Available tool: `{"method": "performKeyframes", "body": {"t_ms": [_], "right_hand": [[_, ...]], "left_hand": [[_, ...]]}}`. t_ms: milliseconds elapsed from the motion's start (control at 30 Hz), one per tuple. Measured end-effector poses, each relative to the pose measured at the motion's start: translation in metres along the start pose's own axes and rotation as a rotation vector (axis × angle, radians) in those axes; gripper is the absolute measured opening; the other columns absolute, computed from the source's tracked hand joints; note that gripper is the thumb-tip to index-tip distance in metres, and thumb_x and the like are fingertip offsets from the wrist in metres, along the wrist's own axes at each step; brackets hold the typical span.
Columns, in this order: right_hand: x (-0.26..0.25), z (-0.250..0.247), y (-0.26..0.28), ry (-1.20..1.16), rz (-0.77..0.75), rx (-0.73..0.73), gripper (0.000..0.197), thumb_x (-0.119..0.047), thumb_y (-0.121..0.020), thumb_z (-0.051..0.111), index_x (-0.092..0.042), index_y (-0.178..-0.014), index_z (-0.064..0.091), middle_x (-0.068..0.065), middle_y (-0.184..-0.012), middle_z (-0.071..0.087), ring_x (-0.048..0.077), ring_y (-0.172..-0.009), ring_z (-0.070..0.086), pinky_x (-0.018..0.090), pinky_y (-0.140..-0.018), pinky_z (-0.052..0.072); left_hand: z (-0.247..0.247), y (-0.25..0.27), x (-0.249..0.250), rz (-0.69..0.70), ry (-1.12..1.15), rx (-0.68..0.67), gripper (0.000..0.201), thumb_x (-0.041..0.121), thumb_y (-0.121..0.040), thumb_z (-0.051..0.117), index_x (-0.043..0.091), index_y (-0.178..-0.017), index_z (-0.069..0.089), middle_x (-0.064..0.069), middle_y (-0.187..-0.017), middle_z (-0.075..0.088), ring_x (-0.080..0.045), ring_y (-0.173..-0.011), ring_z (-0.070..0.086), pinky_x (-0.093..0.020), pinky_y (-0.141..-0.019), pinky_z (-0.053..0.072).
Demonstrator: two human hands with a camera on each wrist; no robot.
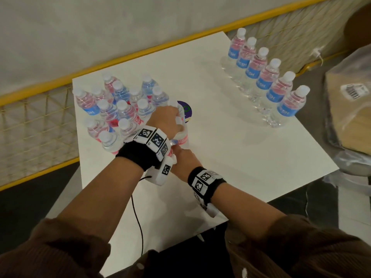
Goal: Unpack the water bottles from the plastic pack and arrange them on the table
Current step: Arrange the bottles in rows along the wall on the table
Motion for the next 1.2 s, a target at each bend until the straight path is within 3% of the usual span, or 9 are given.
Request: {"method": "performKeyframes", "body": {"t_ms": [100,200,300,533,700,800,933,1067,1200], "right_hand": [[0.012,-0.010,0.006,0.023,-0.001,-0.014,0.045,-0.035,-0.086,0.061,-0.008,-0.121,0.050,0.014,-0.117,0.061,0.031,-0.107,0.058,0.035,-0.087,0.048],[0.044,-0.034,0.013,0.010,0.027,0.026,0.047,-0.042,-0.084,0.061,-0.010,-0.117,0.052,0.012,-0.114,0.064,0.030,-0.104,0.061,0.038,-0.087,0.051],[0.084,-0.072,0.019,-0.014,0.070,0.119,0.049,-0.044,-0.080,0.065,-0.012,-0.116,0.055,0.009,-0.109,0.068,0.026,-0.101,0.063,0.037,-0.084,0.052],[0.156,-0.166,-0.015,-0.163,0.151,0.361,0.046,-0.032,-0.080,0.070,-0.011,-0.118,0.057,0.007,-0.107,0.068,0.023,-0.102,0.064,0.038,-0.089,0.053],[0.164,-0.198,-0.072,-0.239,0.153,0.395,0.059,-0.024,-0.088,0.061,-0.014,-0.141,0.036,0.010,-0.132,0.055,0.023,-0.123,0.052,0.024,-0.096,0.040],[0.166,-0.201,-0.100,-0.327,0.188,0.419,0.072,-0.027,-0.085,0.067,-0.016,-0.144,0.028,0.009,-0.142,0.045,0.023,-0.128,0.046,0.030,-0.103,0.038],[0.175,-0.194,-0.131,-0.397,0.252,0.453,0.086,-0.035,-0.076,0.075,-0.020,-0.145,0.026,0.009,-0.142,0.037,0.026,-0.126,0.045,0.040,-0.107,0.040],[0.184,-0.192,-0.149,-0.447,0.277,0.524,0.086,-0.035,-0.074,0.077,-0.022,-0.143,0.026,0.009,-0.136,0.037,0.026,-0.121,0.047,0.044,-0.104,0.041],[0.187,-0.199,-0.164,-0.445,0.253,0.565,0.076,-0.031,-0.077,0.074,-0.022,-0.140,0.033,0.010,-0.128,0.040,0.026,-0.113,0.051,0.037,-0.100,0.044]], "left_hand": [[0.004,-0.009,0.014,0.023,-0.012,-0.023,0.032,0.024,-0.087,0.062,0.005,-0.112,0.056,-0.012,-0.115,0.059,-0.029,-0.106,0.056,-0.032,-0.080,0.044],[0.003,-0.027,0.034,0.064,-0.071,-0.038,0.020,0.022,-0.086,0.062,0.006,-0.097,0.059,-0.010,-0.098,0.061,-0.028,-0.093,0.058,-0.030,-0.068,0.038],[0.001,-0.051,0.053,0.071,-0.102,-0.033,0.021,0.024,-0.084,0.064,0.005,-0.094,0.061,-0.004,-0.083,0.056,-0.023,-0.083,0.054,-0.027,-0.060,0.037],[-0.013,-0.115,0.094,0.050,0.006,0.119,0.037,0.033,-0.084,0.064,0.002,-0.104,0.062,-0.016,-0.108,0.064,-0.032,-0.101,0.060,-0.032,-0.077,0.045],[-0.027,-0.161,0.105,-0.031,0.104,0.225,0.042,0.039,-0.087,0.060,0.003,-0.108,0.059,-0.017,-0.114,0.062,-0.034,-0.106,0.058,-0.033,-0.080,0.045],[-0.026,-0.179,0.104,-0.063,0.200,0.294,0.047,0.041,-0.090,0.055,0.004,-0.117,0.052,-0.017,-0.120,0.058,-0.033,-0.111,0.055,-0.035,-0.086,0.044],[-0.004,-0.189,0.087,-0.088,0.476,0.382,0.055,0.043,-0.082,0.062,0.011,-0.124,0.044,-0.010,-0.124,0.051,-0.030,-0.108,0.056,-0.036,-0.087,0.047],[0.054,-0.198,0.056,-0.169,0.719,0.317,0.057,0.025,-0.081,0.060,0.015,-0.132,0.036,-0.005,-0.134,0.042,-0.028,-0.114,0.054,-0.043,-0.096,0.048],[0.097,-0.221,0.047,-0.126,0.757,0.188,0.070,0.017,-0.084,0.062,0.016,-0.144,0.026,-0.005,-0.145,0.036,-0.027,-0.123,0.049,-0.041,-0.104,0.043]]}}
Point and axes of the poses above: each hand's wrist, its own y-axis away from the middle knuckle, its own z-axis out of the palm, x = y × z, the point moved 8 cm from there along -y, towards the middle knuckle
